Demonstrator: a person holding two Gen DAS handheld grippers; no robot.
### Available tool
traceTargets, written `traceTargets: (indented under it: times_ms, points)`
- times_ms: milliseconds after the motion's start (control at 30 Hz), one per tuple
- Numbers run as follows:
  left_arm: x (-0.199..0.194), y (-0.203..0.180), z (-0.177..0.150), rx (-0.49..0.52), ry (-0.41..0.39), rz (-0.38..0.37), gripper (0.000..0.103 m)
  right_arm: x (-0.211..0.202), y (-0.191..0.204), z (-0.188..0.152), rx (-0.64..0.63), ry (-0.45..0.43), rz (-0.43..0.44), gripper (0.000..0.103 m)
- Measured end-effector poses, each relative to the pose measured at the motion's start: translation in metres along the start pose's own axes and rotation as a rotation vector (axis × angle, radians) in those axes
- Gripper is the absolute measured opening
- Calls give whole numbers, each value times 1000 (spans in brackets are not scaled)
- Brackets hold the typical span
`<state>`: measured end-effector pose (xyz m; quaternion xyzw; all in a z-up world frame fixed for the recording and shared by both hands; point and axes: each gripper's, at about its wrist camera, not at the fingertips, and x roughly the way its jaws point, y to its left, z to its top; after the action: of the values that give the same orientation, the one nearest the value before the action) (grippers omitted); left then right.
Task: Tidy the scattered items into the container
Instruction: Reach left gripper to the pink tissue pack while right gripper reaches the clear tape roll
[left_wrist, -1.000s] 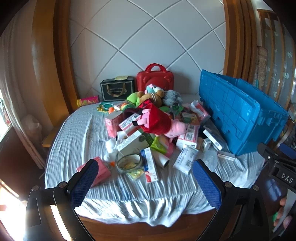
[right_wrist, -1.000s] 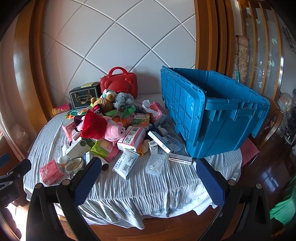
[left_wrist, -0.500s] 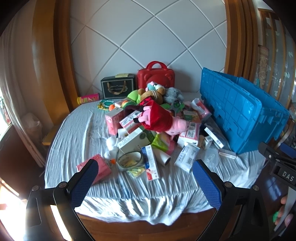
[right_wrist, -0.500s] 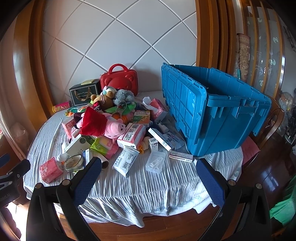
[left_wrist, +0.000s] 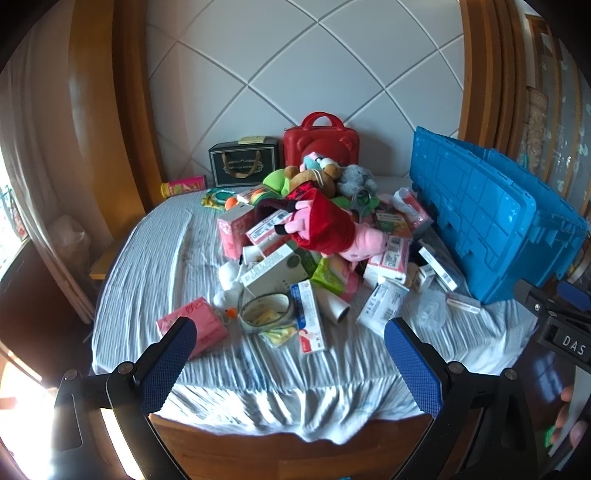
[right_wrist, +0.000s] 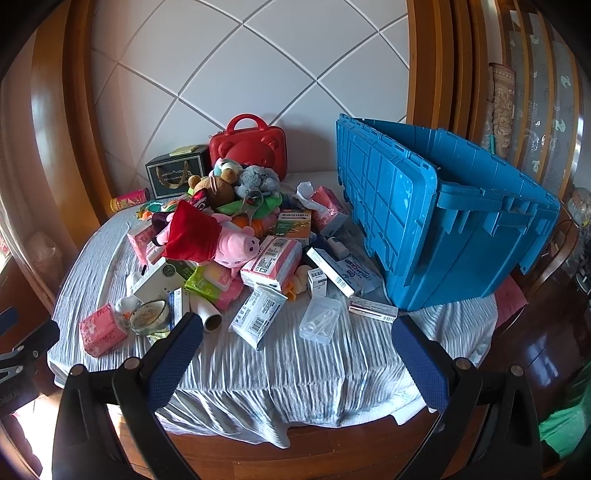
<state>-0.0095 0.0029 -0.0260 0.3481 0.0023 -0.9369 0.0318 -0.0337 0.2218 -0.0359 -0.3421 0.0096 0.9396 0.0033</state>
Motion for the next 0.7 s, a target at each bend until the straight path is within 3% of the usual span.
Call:
traceTargets:
  times_ms: [133, 333, 600, 700]
  points:
    - [8, 8, -1, -6, 14, 6, 103, 16, 1, 0, -8, 24, 26, 103]
    - [34, 59, -13, -56, 80, 153, 103, 56, 31, -7, -41, 94, 98, 103]
    - [83, 139, -32, -90, 164, 177, 103, 100, 115, -21, -107, 172, 152, 103]
    - [117, 171, -39, -64, 205, 139, 103, 120, 150, -28, -101, 202, 146, 102]
